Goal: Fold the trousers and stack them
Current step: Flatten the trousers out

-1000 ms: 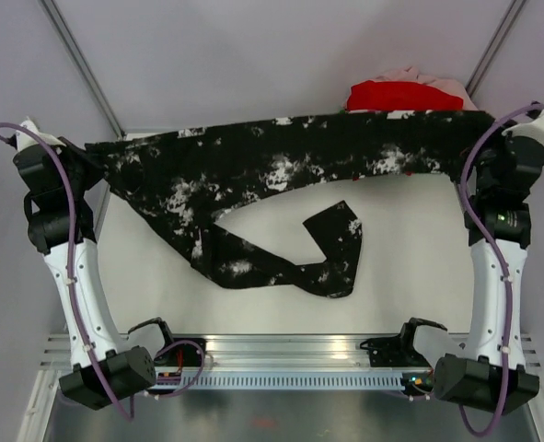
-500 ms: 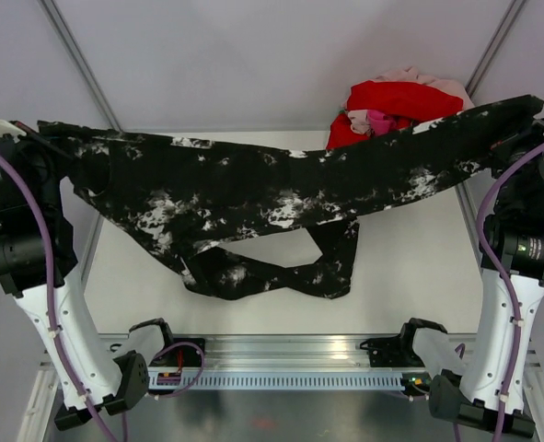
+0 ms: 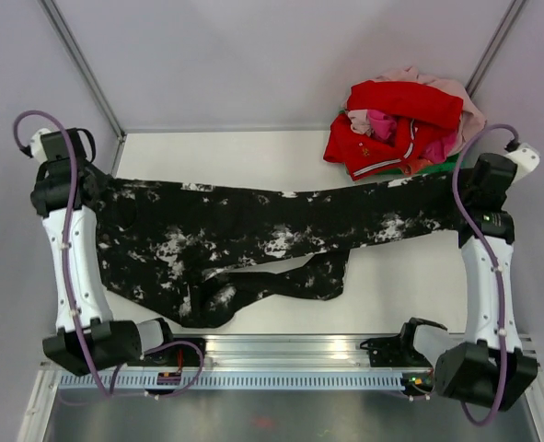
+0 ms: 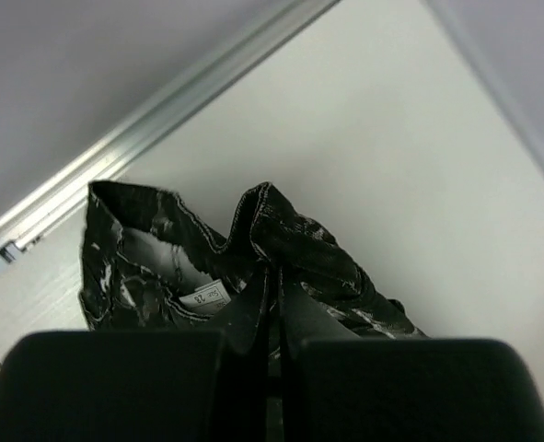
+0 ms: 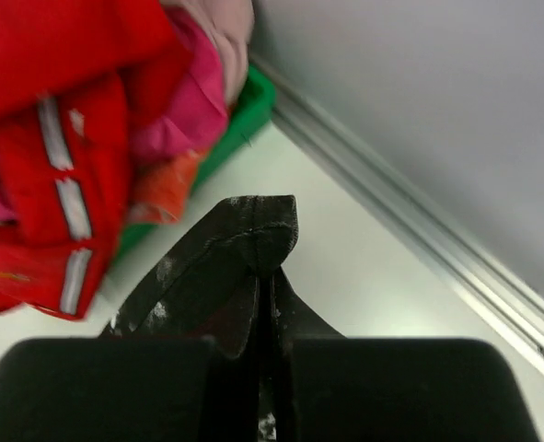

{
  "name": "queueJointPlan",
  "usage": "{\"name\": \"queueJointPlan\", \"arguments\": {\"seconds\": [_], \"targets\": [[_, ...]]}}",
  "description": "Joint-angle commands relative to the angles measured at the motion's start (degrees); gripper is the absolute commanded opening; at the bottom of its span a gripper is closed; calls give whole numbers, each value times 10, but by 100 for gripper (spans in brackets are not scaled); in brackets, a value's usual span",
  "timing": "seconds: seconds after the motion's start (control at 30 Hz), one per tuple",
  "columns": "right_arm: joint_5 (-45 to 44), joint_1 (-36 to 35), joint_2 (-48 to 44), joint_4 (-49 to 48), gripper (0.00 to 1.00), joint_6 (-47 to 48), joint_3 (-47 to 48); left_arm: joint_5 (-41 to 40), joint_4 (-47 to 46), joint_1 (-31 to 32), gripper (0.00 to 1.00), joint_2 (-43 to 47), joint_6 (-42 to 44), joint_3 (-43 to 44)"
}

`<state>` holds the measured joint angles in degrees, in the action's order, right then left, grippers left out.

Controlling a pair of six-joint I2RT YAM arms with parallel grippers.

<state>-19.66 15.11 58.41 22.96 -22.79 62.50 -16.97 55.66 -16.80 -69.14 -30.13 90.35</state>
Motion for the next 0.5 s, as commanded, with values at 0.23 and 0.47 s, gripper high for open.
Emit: {"name": "queueJointPlan", "arguments": {"seconds": [0.23,0.47], "targets": [[7,9,89,-148,0,-32,-84,-32,-151,-20,2,-101,-77,-50],[19,11,202,-190,0,-19,-30,-12,-183,-28,2,-206,-99,-19]]}}
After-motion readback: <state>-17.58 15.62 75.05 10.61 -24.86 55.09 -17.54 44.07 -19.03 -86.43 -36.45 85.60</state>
